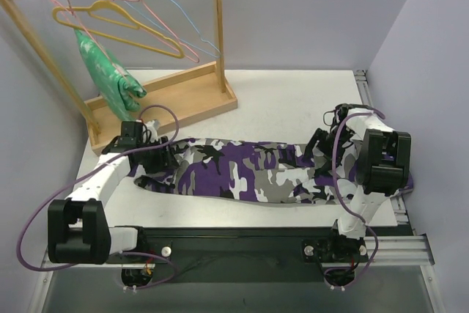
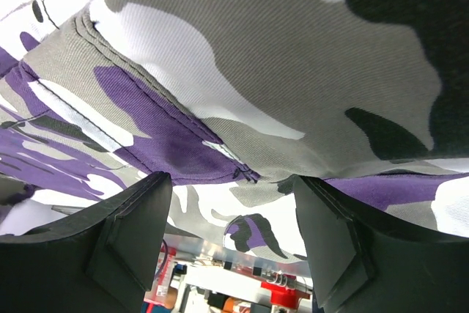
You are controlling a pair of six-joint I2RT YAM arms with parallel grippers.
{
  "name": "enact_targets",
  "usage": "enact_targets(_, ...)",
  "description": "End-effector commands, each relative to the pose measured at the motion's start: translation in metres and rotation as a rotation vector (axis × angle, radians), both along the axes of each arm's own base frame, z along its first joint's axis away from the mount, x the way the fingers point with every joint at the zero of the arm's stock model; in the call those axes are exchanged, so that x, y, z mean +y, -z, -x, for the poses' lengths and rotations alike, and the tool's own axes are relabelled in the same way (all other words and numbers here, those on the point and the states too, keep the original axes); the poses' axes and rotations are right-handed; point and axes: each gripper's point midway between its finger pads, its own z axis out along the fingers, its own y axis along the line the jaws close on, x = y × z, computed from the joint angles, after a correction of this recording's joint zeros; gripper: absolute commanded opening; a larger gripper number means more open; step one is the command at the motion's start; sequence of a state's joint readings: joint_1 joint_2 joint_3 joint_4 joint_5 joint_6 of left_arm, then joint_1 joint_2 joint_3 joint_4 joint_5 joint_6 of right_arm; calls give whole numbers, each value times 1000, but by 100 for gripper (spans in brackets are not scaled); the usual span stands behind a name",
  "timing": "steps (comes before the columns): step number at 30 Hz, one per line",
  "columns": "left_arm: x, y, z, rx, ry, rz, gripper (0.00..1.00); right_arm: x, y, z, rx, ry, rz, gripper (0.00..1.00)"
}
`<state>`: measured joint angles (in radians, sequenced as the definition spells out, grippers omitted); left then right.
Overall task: Place the trousers on the hanger
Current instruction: Fold the trousers at the center of the board.
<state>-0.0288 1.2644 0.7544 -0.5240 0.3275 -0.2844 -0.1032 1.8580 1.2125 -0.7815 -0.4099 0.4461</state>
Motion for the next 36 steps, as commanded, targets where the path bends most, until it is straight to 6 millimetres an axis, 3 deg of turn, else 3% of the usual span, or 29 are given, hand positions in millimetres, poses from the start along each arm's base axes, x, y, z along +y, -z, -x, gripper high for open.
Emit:
enact_targets(1,-42,-8,15,72,114,165,74,-1,-10,8,25,-3,15,68)
enact_targets(4,-44,-29,15,26,121,171,85,-1,-11,7,20,-5,15,68)
enact_targets(7,-17,-46,3,-53,14,61,91,-1,-11,8,22,-4,15,68)
enact_targets(11,56,-31,0,-3,-299,-158,91,1,-10,8,25,-9,10,68)
enact_targets(13,75,-23,2,31,-415,-179,91,2,-10,6,21,-13,6,68)
enact_targets(22,120,-10,-33,-87,-619,-269,93,3,-15,6,3,-23,1,68)
enact_targets(26,135,-5,-48,-132,-666,-289,93,3,-16,10,3,-25,4,68)
enact_targets(29,133,3,-59,-152,-642,-271,94,3,-16,13,3,-25,7,68)
enact_targets(34,127,29,-59,-93,-625,-246,95,3,-18,14,-2,-19,11,68)
enact_targets(36,125,30,-63,-109,-627,-232,95,3,-19,13,-4,-15,10,68)
